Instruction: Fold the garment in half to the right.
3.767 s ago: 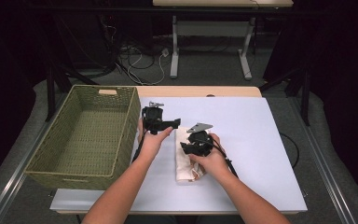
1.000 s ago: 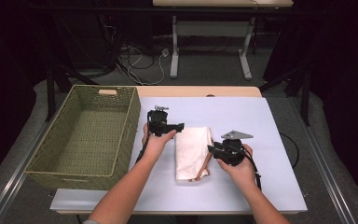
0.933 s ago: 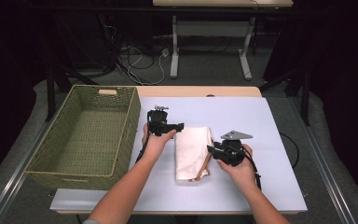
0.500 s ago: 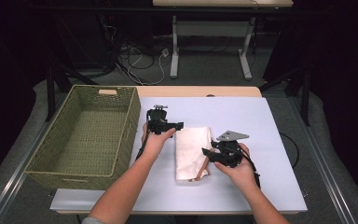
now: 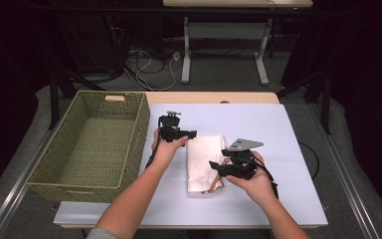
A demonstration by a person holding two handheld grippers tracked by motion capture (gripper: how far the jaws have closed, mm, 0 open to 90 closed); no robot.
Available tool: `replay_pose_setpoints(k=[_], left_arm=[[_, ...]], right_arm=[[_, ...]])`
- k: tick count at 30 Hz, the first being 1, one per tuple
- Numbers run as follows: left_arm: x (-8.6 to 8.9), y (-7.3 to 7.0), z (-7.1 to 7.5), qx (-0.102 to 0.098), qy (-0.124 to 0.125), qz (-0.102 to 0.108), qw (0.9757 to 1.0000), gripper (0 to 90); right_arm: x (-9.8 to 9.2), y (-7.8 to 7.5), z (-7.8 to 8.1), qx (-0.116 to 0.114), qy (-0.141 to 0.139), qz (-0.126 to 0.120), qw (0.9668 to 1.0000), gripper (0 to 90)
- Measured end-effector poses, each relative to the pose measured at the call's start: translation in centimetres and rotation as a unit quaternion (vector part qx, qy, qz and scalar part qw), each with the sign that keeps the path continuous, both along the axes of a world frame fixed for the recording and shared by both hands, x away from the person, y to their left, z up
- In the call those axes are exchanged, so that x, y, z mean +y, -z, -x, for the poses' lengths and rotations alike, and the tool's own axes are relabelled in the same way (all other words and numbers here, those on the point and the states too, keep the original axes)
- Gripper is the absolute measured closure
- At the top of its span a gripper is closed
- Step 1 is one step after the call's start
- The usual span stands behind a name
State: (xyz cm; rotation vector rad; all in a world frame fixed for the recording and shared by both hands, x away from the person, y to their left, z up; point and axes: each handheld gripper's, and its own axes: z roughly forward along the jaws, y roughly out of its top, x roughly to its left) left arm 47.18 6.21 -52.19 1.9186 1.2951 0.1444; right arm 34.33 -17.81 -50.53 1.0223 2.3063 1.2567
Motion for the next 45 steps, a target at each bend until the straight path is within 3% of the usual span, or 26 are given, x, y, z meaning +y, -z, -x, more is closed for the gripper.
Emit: replay_pose_setpoints(k=[6, 15, 21, 26, 30, 31, 39, 43, 45], left_arm=[[-0.2, 0.4, -0.5, 0.010, 0.006, 0.001, 0.9999, 27.7], [-1.0, 0.8, -1.1, 0.022, 0.020, -0.002, 0.9996, 31.3], [-1.0, 1.4, -1.5, 0.034, 0.015, 0.002, 0.9993, 32.8], [-0.9, 1.8, -1.8, 0.048, 0.009, 0.013, 0.9987, 33.7], [-1.0, 2.1, -1.9, 0.050, 0.010, 0.005, 0.9987, 34.5], [-1.0, 2.2, -2.0, 0.053, 0.010, 0.000, 0.9985, 35.0], [-0.8, 2.7, -2.4, 0.079, 0.002, 0.008, 0.9968, 44.9], [-0.6, 2.8, -2.5, 0.083, -0.001, 0.018, 0.9964, 50.7], [-0.7, 2.8, -2.6, 0.085, -0.004, 0.015, 0.9963, 52.4]], right_arm=[[0.3, 0.0, 0.1, -0.007, -0.011, 0.033, 0.9994, 27.8], [0.7, -0.3, 0.5, -0.017, -0.028, 0.059, 0.9977, 25.6], [0.9, -0.5, 0.7, -0.021, -0.042, 0.065, 0.9967, 17.3], [1.2, -0.7, 0.9, -0.011, -0.052, 0.062, 0.9967, 13.6], [1.4, -0.8, 1.1, -0.011, -0.064, 0.070, 0.9954, 11.4], [1.6, -0.9, 1.4, -0.016, -0.075, 0.084, 0.9935, 10.0], [1.9, -1.0, 1.7, -0.020, -0.078, 0.084, 0.9932, 10.1], [1.8, -1.1, 1.7, -0.019, -0.078, 0.085, 0.9932, 10.4], [1.7, -1.2, 1.7, -0.030, -0.079, 0.079, 0.9933, 13.6]])
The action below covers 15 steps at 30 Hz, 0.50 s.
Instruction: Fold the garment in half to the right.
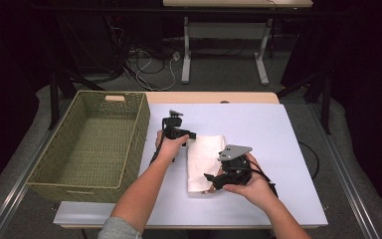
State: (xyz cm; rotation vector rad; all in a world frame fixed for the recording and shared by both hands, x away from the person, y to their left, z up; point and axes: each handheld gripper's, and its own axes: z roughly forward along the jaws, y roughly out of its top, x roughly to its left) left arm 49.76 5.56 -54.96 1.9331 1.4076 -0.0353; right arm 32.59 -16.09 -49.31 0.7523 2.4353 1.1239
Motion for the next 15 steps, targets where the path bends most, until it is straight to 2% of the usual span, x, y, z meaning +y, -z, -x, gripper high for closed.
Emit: replay_pose_setpoints(k=[4, 7, 11, 13, 15], left_arm=[[-0.24, -0.06, 0.00, -0.003, 0.009, -0.011, 0.9999, 53.0], [-0.49, -0.02, 0.08, 0.005, 0.016, -0.001, 0.9999, 54.3], [-0.64, -0.05, 0.17, 0.005, 0.020, -0.007, 0.9998, 56.5], [-0.58, -0.04, 0.16, 0.006, 0.020, -0.008, 0.9997, 59.5], [-0.60, -0.08, 0.19, 0.005, 0.022, -0.022, 0.9995, 66.1]], right_arm=[[0.02, 0.04, -0.01, 0.004, 0.002, 0.000, 1.0000, 14.1], [0.06, 0.16, -0.06, 0.007, 0.000, 0.002, 1.0000, 14.2], [0.05, 0.18, -0.09, 0.008, 0.000, 0.001, 1.0000, 14.3], [0.02, 0.17, -0.10, 0.007, 0.000, -0.001, 1.0000, 14.5], [-0.01, 0.18, -0.14, 0.008, 0.001, 0.000, 1.0000, 14.6]])
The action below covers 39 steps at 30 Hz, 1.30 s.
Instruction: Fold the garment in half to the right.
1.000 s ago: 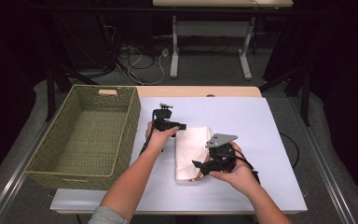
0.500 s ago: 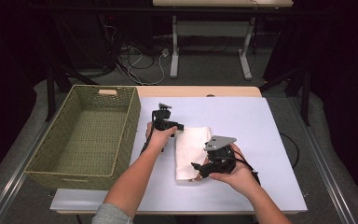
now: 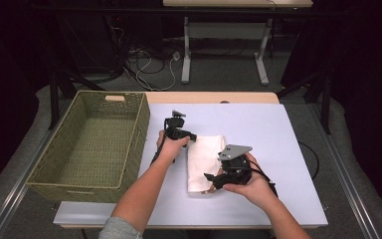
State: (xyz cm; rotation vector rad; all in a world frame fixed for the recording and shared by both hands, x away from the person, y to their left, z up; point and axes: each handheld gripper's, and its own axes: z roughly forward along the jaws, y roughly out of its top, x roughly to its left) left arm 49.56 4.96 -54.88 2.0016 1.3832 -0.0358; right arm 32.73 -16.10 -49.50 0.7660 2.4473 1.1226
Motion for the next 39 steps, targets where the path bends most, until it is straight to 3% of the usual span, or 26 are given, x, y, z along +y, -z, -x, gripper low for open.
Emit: replay_pose_setpoints(k=[3, 6, 10, 21, 25, 30, 39], left_arm=[[-0.1, -0.1, 0.1, 0.000, 0.000, -0.010, 0.9999, 74.6], [-0.4, -0.2, 0.2, -0.012, 0.011, -0.034, 0.9993, 81.0], [-0.4, -0.3, 0.3, -0.013, 0.016, -0.041, 0.9990, 85.2], [0.3, -1.3, 0.5, -0.036, 0.010, -0.071, 0.9968, 86.5], [0.8, -1.7, 0.4, -0.042, 0.007, -0.071, 0.9966, 86.5], [1.7, -2.4, 0.1, -0.062, -0.009, -0.088, 0.9941, 86.6], [2.4, -3.2, -0.2, -0.087, -0.012, -0.108, 0.9903, 86.6]], right_arm=[[0.0, 0.1, -0.1, 0.003, -0.001, 0.000, 1.0000, 14.7], [-0.1, 0.2, -0.2, 0.003, -0.003, 0.001, 1.0000, 14.6], [-0.1, 0.2, -0.1, 0.001, -0.004, 0.000, 1.0000, 14.5], [0.4, 0.6, -0.1, 0.004, -0.015, 0.009, 0.9998, 14.3], [0.6, 0.8, -0.3, 0.006, -0.022, 0.013, 0.9997, 14.3], [1.2, 1.2, -0.5, 0.007, -0.033, 0.026, 0.9991, 14.5], [2.5, 1.6, -1.2, -0.001, -0.065, 0.059, 0.9961, 16.0]])
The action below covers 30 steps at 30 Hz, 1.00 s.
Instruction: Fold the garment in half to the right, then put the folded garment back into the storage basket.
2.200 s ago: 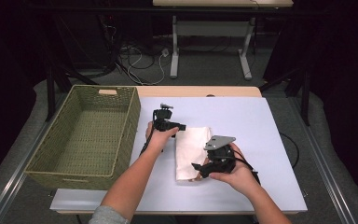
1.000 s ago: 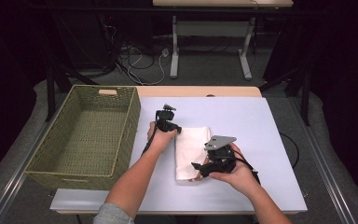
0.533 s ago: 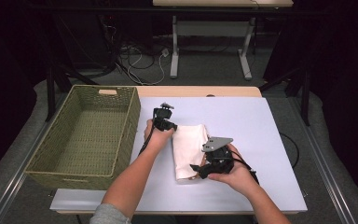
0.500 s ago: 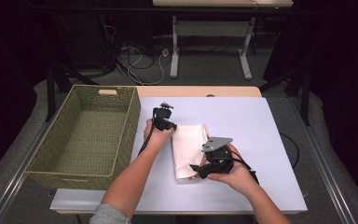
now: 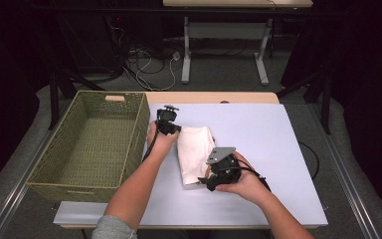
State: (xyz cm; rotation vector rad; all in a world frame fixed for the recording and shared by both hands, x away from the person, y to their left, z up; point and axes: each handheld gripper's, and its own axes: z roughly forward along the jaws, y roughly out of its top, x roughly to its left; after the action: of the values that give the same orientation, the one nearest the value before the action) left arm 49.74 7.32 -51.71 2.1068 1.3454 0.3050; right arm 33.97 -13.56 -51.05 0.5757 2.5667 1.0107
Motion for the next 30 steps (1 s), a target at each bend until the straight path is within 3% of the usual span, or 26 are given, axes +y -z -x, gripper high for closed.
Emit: replay_pose_setpoints(k=[7, 13, 21, 26, 27, 30], left_arm=[[0.6, -0.1, -0.4, -0.018, 0.001, -0.004, 0.9998, 86.7], [0.4, 0.0, -0.4, -0.025, 0.000, -0.001, 0.9997, 86.7], [0.1, -0.1, -0.2, -0.031, -0.001, -0.005, 0.9995, 86.6], [0.1, -0.2, -0.1, -0.034, 0.002, -0.009, 0.9994, 86.6], [0.0, -0.2, -0.1, -0.035, 0.004, -0.011, 0.9993, 86.6], [0.0, -0.2, -0.1, -0.036, 0.004, -0.012, 0.9993, 86.6]], right_arm=[[1.3, -0.4, -0.3, -0.019, -0.037, 0.028, 0.9987, 21.0], [1.8, -0.2, -0.9, -0.030, -0.062, 0.062, 0.9957, 27.4], [1.9, 0.2, -1.1, -0.033, -0.072, 0.076, 0.9940, 33.5], [2.1, 0.4, -1.0, -0.028, -0.091, 0.076, 0.9925, 39.4], [2.3, 0.7, -0.9, -0.031, -0.107, 0.084, 0.9903, 41.8], [2.5, 1.2, -0.9, -0.034, -0.118, 0.098, 0.9876, 43.2]])
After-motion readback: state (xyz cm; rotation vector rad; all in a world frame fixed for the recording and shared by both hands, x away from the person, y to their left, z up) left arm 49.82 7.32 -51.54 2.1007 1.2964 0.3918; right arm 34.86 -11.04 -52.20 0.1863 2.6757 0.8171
